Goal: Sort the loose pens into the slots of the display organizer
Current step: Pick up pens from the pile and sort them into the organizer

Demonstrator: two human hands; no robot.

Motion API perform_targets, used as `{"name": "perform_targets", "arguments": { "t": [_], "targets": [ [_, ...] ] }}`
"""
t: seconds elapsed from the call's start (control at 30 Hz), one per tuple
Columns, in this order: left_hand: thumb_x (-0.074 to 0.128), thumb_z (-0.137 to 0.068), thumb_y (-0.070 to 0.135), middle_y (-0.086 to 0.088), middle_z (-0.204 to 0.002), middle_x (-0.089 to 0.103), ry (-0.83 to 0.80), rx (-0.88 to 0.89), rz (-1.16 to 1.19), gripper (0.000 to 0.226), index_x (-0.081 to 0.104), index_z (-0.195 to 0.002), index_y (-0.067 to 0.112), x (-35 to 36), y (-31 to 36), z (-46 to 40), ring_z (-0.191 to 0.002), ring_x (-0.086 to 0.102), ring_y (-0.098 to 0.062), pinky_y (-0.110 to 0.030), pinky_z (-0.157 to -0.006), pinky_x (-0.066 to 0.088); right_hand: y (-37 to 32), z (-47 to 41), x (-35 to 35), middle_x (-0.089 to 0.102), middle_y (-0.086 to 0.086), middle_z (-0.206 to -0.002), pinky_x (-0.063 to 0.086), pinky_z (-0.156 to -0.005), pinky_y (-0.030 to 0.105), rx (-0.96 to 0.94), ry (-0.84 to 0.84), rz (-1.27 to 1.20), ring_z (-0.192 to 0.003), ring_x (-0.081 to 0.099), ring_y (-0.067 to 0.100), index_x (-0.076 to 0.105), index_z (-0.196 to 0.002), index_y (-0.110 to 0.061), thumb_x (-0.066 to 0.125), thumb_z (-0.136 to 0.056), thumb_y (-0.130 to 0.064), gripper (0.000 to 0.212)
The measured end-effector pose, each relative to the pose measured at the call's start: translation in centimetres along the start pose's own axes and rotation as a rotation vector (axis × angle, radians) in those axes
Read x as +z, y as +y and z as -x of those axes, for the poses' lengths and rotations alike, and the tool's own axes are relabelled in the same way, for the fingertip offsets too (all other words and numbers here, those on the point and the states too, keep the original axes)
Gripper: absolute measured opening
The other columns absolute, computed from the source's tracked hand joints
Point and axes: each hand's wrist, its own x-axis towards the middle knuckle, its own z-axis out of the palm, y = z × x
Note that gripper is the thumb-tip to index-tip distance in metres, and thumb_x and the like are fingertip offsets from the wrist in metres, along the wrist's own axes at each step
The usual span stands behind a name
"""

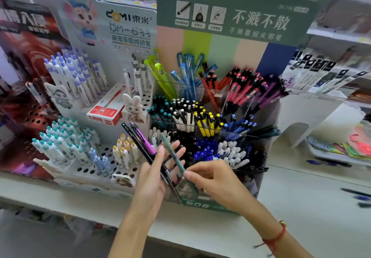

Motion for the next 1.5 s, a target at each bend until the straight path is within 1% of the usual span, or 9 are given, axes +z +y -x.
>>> {"name": "perform_targets", "arguments": {
  "t": [0.3,0.43,0.53,0.63,0.77,0.87,1.17,1.33,1.5],
  "targets": [
    [0.046,-0.097,0.019,-0.007,-0.107,0.073,0.012,-0.158,0.033,0.025,0.058,-0.117,0.009,2.1,-1.0,-1.0,-0.091,0.072,-0.019,-0.034,-0.074,0.060,1.4,2.8,-5.0,0.074,0.010,-0.078,0.056,-0.060,0.024,0.121,0.356,-0.462,-0.069,0.072,0.024,0.052,-0.101,-0.001,0.057,-0.090,0.004,0.013],
    [0.047,-0.096,0.020,-0.004,-0.105,0.073,-0.024,-0.202,-0.009,0.025,0.058,-0.117,0.012,3.1,-1.7,-0.8,-0.086,0.073,-0.018,-0.033,-0.065,0.060,2.9,4.0,-8.5,0.075,0.005,-0.080,0.056,-0.065,0.020,0.143,0.592,-0.533,-0.076,0.073,0.020,0.059,-0.097,-0.008,0.054,-0.095,-0.005,0.006],
    [0.049,-0.096,0.019,-0.004,-0.103,0.074,-0.014,-0.231,-0.042,0.022,0.060,-0.113,0.012,3.8,-2.3,-0.9,-0.089,0.071,-0.022,-0.030,-0.058,0.060,3.3,4.1,-11.1,0.074,0.001,-0.093,0.054,-0.072,0.019,0.082,0.751,-0.361,-0.084,0.070,0.011,0.067,-0.094,-0.017,0.046,-0.100,-0.021,0.022],
    [0.050,-0.096,0.017,-0.005,-0.102,0.074,-0.028,-0.269,-0.048,0.020,0.060,-0.113,0.011,4.6,-2.7,-1.0,-0.090,0.070,-0.024,-0.026,-0.051,0.056,3.1,2.7,-13.2,0.070,-0.009,-0.086,0.050,-0.079,0.021,-0.009,0.873,-0.056,-0.077,0.064,0.002,0.068,-0.088,-0.031,0.054,-0.097,-0.026,0.018],
    [0.050,-0.096,0.014,-0.006,-0.102,0.074,-0.075,-0.310,-0.046,0.020,0.060,-0.113,0.008,5.2,-3.1,-0.9,-0.086,0.072,-0.019,-0.030,-0.064,0.060,3.1,-0.1,-14.7,0.068,-0.008,-0.070,0.055,-0.073,0.029,-0.004,0.842,0.235,-0.065,0.066,0.006,0.070,-0.086,-0.023,0.070,-0.086,-0.027,0.004],
    [0.050,-0.096,0.014,-0.006,-0.100,0.074,-0.098,-0.318,-0.052,0.021,0.060,-0.114,0.008,5.1,-3.4,-0.8,-0.086,0.072,-0.020,-0.030,-0.065,0.060,3.2,-1.3,-14.9,0.064,-0.010,-0.070,0.052,-0.066,0.024,-0.022,0.851,0.380,-0.062,0.062,0.007,0.069,-0.090,-0.019,0.077,-0.080,-0.025,0.014],
    [0.051,-0.096,0.016,-0.004,-0.092,0.074,-0.174,-0.315,-0.172,0.018,0.063,-0.109,0.011,4.5,-3.7,-0.5,-0.072,0.068,-0.016,-0.031,-0.065,0.058,4.5,-1.4,-13.9,0.061,-0.003,-0.090,0.054,-0.069,0.030,-0.055,0.941,0.390,-0.066,0.064,0.013,0.063,-0.109,-0.021,0.080,-0.076,-0.022,0.037],
    [0.051,-0.096,0.022,0.003,-0.072,0.057,-0.304,-0.320,-0.268,0.022,0.059,-0.114,0.012,4.8,-3.5,-0.6,-0.054,0.048,-0.008,-0.028,-0.060,0.054,2.5,-0.7,-12.3,0.054,-0.004,-0.096,0.036,-0.061,0.013,-0.122,1.064,0.471,-0.063,0.042,0.001,0.063,-0.108,-0.020,0.072,-0.081,-0.042,0.036],
    [0.049,-0.097,0.027,0.010,-0.065,0.051,-0.385,-0.326,-0.395,0.021,0.058,-0.114,0.018,5.1,-4.0,-0.5,-0.049,0.041,-0.004,-0.018,-0.043,0.033,0.7,1.0,-6.6,0.065,-0.012,-0.089,0.052,-0.068,0.020,-0.002,0.507,0.074,-0.074,0.060,0.008,0.062,-0.113,-0.031,0.065,-0.080,-0.052,0.040]
  ]
}}
